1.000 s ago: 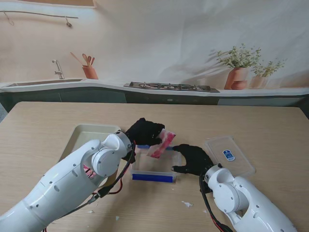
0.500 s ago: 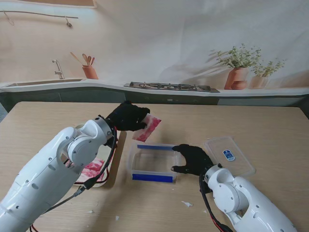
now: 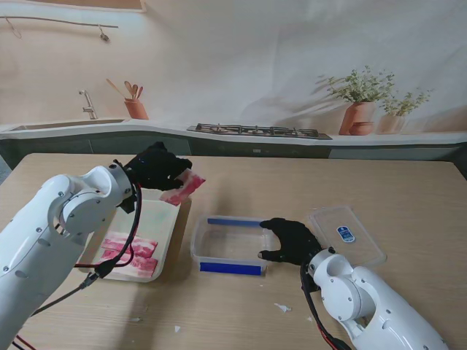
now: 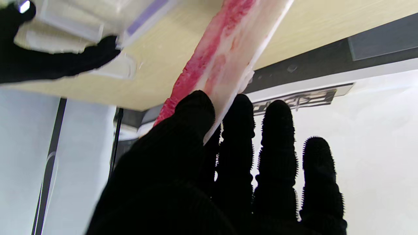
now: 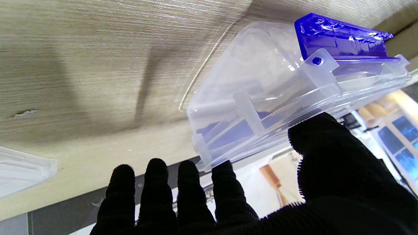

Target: Separate the bacon slices onto the tray

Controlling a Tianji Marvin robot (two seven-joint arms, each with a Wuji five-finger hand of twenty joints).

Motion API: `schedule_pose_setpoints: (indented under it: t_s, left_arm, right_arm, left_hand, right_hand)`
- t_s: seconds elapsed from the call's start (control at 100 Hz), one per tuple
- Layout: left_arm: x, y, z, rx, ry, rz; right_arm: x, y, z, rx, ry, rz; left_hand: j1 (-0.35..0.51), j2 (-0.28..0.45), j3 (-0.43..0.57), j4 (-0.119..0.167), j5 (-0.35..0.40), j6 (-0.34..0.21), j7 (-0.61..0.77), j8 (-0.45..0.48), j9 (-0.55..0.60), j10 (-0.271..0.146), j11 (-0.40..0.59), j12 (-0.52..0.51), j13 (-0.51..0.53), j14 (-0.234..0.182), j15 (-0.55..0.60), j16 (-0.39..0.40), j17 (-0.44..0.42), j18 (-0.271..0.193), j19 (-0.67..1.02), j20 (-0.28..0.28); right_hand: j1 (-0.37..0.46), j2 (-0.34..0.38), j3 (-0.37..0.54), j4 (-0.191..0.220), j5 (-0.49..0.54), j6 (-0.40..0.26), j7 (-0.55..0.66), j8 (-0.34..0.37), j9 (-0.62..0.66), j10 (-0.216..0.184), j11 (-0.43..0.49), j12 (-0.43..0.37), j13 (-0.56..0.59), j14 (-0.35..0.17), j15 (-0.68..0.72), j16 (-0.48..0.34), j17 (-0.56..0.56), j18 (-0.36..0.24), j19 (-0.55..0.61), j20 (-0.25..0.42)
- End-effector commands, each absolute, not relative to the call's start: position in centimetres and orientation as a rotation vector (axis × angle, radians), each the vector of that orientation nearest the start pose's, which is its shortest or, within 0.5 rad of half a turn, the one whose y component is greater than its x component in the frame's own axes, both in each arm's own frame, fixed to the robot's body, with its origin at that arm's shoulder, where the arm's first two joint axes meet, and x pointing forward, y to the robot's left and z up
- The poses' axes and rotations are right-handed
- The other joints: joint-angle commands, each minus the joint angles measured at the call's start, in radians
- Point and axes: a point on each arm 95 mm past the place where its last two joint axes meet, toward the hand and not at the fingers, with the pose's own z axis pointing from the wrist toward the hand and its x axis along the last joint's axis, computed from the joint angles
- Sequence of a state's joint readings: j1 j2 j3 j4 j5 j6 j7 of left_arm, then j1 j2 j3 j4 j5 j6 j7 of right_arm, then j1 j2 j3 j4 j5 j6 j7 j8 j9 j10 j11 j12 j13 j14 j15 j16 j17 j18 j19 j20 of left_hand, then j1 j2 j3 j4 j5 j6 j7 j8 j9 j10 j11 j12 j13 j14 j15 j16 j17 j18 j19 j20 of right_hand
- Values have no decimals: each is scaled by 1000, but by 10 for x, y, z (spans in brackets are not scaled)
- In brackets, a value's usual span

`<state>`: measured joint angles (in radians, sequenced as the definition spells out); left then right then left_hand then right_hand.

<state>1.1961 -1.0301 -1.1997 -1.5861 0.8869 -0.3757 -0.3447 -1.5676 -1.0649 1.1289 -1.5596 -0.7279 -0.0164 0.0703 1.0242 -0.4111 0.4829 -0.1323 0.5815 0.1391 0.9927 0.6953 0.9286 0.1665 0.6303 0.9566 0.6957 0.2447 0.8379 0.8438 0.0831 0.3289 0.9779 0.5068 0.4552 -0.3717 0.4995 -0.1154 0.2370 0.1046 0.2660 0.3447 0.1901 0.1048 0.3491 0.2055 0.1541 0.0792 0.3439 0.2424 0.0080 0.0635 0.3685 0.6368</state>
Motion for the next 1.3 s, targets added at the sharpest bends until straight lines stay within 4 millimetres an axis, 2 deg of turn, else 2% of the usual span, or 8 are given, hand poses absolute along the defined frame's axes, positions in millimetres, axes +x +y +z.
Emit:
schedule_pose_setpoints:
  t_s: [0.0,0.26,0.5,0.56,0.77,0.86,1.07,1.29]
  left_arm:
    - [481,10,-199,-838,1889,-1496]
    - [488,42,-214,-819,1969,-1314]
    - [491,61,-226,-772,2058,-1158]
    - [492,64,-230,-759,2081,-1120]
    - [499,68,-248,-703,2176,-998]
    - [500,66,-256,-714,2201,-977]
    - [503,60,-273,-663,2311,-888]
    - [503,58,-289,-620,2376,-818]
  right_arm:
    - [381,17,-366,1539,1609,1545]
    - [381,17,-367,1538,1611,1543]
    - [381,17,-367,1539,1607,1541]
    - [381,17,-367,1539,1608,1538]
    - [381,19,-368,1542,1617,1532]
    - [381,19,-368,1544,1617,1530]
    - [380,18,-368,1545,1614,1527]
    - [380,18,-369,1547,1612,1525]
  left_hand:
    - [74,57,1,-7,-9,-41,39,28,2,-4,16,27,0,-9,5,24,-1,-18,10,4]
    - [82,70,-24,-5,-16,-58,36,36,-7,-16,7,35,-12,-23,-8,23,-2,-35,-1,-2]
    - [91,90,-53,-4,-32,-80,38,46,-20,-38,-6,43,-30,-44,-22,19,-13,-58,-13,-9]
    - [111,99,-94,5,-33,-84,38,51,-20,-41,-14,53,-31,-46,-24,19,-13,-63,-17,-13]
    - [108,113,-109,5,-52,-107,45,56,-35,-62,-13,57,-45,-69,-26,19,-20,-79,-16,-13]
    - [114,116,-113,7,-56,-111,47,57,-43,-61,-15,60,-59,-70,-29,19,-33,-84,-20,-15]
    - [116,136,-146,8,-75,-155,54,65,-59,-95,-24,70,-82,-103,-35,17,-46,-113,-22,-17]
    - [118,144,-164,10,-83,-176,57,65,-65,-110,-32,77,-92,-119,-38,14,-57,-128,-25,-20]
  right_hand:
    - [13,13,-5,27,-27,14,-6,-8,-12,-32,2,-1,-25,-29,4,6,2,-3,-24,24]
    - [14,15,-7,27,-26,13,-6,-8,-12,-33,2,-1,-25,-29,4,6,2,-3,-24,24]
    - [13,15,-8,27,-26,12,-6,-8,-12,-34,2,-1,-25,-29,4,6,2,-4,-24,23]
    - [13,16,-9,27,-26,13,-6,-8,-12,-32,1,-1,-25,-29,4,6,2,-4,-24,24]
    - [13,17,-10,27,-27,13,-6,-8,-12,-34,2,-1,-26,-29,4,5,2,-4,-24,23]
    - [14,15,-10,27,-26,12,-6,-8,-12,-33,2,-1,-26,-30,3,5,1,-4,-25,23]
    - [13,16,-11,28,-27,13,-6,-8,-12,-34,2,-1,-26,-29,3,5,0,-4,-25,23]
    - [14,17,-11,28,-26,13,-6,-8,-12,-34,2,-1,-25,-30,4,6,0,-4,-25,23]
